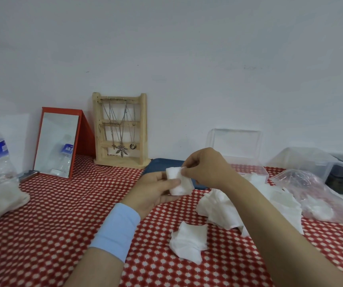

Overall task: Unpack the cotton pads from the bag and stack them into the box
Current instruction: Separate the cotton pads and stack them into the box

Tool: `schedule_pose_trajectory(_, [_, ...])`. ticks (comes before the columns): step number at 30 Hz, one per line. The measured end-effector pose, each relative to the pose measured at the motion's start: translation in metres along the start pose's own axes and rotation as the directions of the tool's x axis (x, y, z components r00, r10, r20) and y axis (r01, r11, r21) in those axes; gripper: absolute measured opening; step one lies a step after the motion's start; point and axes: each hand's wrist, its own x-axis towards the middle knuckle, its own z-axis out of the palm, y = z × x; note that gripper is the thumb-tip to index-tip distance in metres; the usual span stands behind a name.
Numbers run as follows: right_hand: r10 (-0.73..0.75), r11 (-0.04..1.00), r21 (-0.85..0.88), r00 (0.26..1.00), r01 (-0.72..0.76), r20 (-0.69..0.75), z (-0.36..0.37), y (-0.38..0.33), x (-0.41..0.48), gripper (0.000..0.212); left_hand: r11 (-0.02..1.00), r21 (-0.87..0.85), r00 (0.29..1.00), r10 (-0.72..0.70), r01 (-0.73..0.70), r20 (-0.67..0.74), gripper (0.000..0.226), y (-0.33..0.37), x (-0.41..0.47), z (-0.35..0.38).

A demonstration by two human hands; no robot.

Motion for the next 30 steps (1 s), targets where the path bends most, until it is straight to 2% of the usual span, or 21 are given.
schedule_pose_trajectory(4, [0.022,0.998,-0.065,1.0,-0.021,0.011,0.001,0.002,0.0,0.01,1.0,0.025,0.999,0.006,-0.005,-0.035,0.03,-0.005,0.004,-0.004])
schedule_pose_trajectory(6, [0.038,0.997,-0.071,0.998,-0.033,0.059,0.001,0.003,-0.001,0.029,1.0,0.028,1.0,0.013,-0.012,-0.026,0.028,-0.004,0.004,-0.004])
schedule_pose_trajectory(8, [0.056,0.998,0.019,0.988,-0.06,0.141,0.0,0.005,-0.002,0.053,0.999,0.025,0.999,0.038,-0.038,0.003,0.029,-0.004,0.004,-0.004])
schedule_pose_trajectory(9, [0.056,0.995,0.074,0.983,-0.069,0.175,0.0,0.005,-0.002,0.058,0.999,0.019,0.999,0.048,-0.048,0.012,0.028,-0.004,0.003,-0.004])
schedule_pose_trajectory(13, [0.034,0.989,0.132,0.973,-0.066,0.228,-0.013,0.011,0.001,0.039,0.997,0.001,0.997,0.073,-0.073,-0.011,0.036,-0.001,0.008,0.002])
schedule_pose_trajectory(16, [0.062,0.962,0.237,0.95,-0.139,0.307,-0.029,0.012,0.005,0.026,0.99,0.095,0.994,0.108,-0.105,-0.033,0.042,0.011,0.018,0.008])
schedule_pose_trajectory(18, [0.048,0.961,0.241,0.943,-0.133,0.329,-0.042,0.014,0.012,0.029,0.978,0.168,0.992,0.125,-0.12,-0.02,0.045,0.024,0.027,0.016])
schedule_pose_trajectory(21, [0.063,0.991,0.1,0.961,-0.092,0.268,-0.064,0.02,0.027,0.03,0.947,0.29,0.99,0.135,-0.141,0.041,0.055,0.047,0.04,0.031])
schedule_pose_trajectory(23, [0.098,0.986,0.107,0.965,-0.127,0.243,-0.079,0.031,0.038,0.023,0.919,0.358,0.985,0.142,-0.168,0.097,0.058,0.06,0.051,0.043])
schedule_pose_trajectory(27, [0.16,0.963,0.163,0.94,-0.216,0.301,-0.108,0.057,0.06,0.018,0.879,0.436,0.978,0.136,-0.193,0.158,0.065,0.075,0.084,0.067])
schedule_pose_trajectory(30, [0.236,0.957,0.122,0.952,-0.262,0.194,-0.123,0.08,0.077,0.007,0.846,0.496,0.979,0.145,-0.197,0.142,0.062,0.078,0.12,0.087])
